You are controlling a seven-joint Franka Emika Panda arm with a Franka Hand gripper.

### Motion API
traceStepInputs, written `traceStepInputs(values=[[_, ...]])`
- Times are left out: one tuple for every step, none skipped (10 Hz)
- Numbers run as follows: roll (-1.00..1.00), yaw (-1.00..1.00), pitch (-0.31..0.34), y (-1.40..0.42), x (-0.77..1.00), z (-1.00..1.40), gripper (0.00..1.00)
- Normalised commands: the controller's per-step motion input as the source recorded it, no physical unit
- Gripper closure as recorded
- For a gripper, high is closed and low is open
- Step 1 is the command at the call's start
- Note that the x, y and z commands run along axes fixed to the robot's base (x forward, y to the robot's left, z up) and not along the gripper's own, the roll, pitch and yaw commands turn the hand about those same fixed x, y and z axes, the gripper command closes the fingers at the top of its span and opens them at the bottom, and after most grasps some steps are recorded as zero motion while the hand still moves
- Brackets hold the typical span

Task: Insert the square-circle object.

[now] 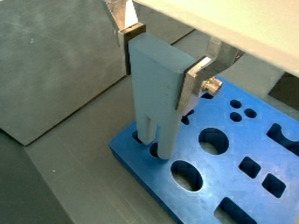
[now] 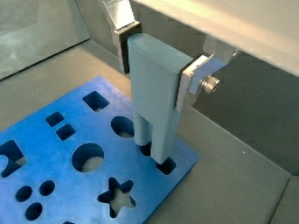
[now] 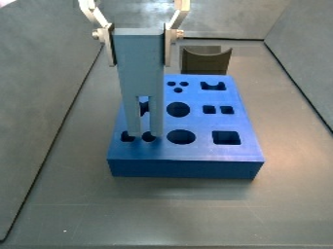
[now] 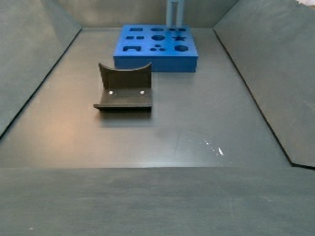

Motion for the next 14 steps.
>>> traceStepInputs(values=[[0.04,-0.05,-0.026,0.00,0.00,-0.52,1.00],[0.00,-0.09,-0.060,0.00,-0.17,-0.41,1.00],[-0.06,-0.09,-0.049,0.00,-0.16,-0.31,1.00],[-0.04,-0.09,-0.037,0.00,-0.13,-0.29,1.00],[-0.02,-0.11,-0.027,0.00,-0.21,-0.23,1.00],[0.00,-0.11,-0.029,0.00,-0.21,-0.20,1.00],[0.00,-0.05,-0.029,0.00,-0.01,-0.27,1.00],[0.00,-0.01,-0.037,0.00,0.03,-0.41,1.00],[0.09,-0.02,-0.020,0.00,0.18,-0.49,1.00],[0.16,-0.03,-0.021,0.00,0.18,-0.50,1.00],[0.19,-0.03,-0.020,0.00,0.11,-0.46,1.00],[0.20,0.00,-0.021,0.00,0.05,-0.45,1.00],[0.15,0.00,-0.026,0.00,0.05,-0.50,1.00],[0.11,0.00,-0.043,0.00,0.00,-0.54,1.00]])
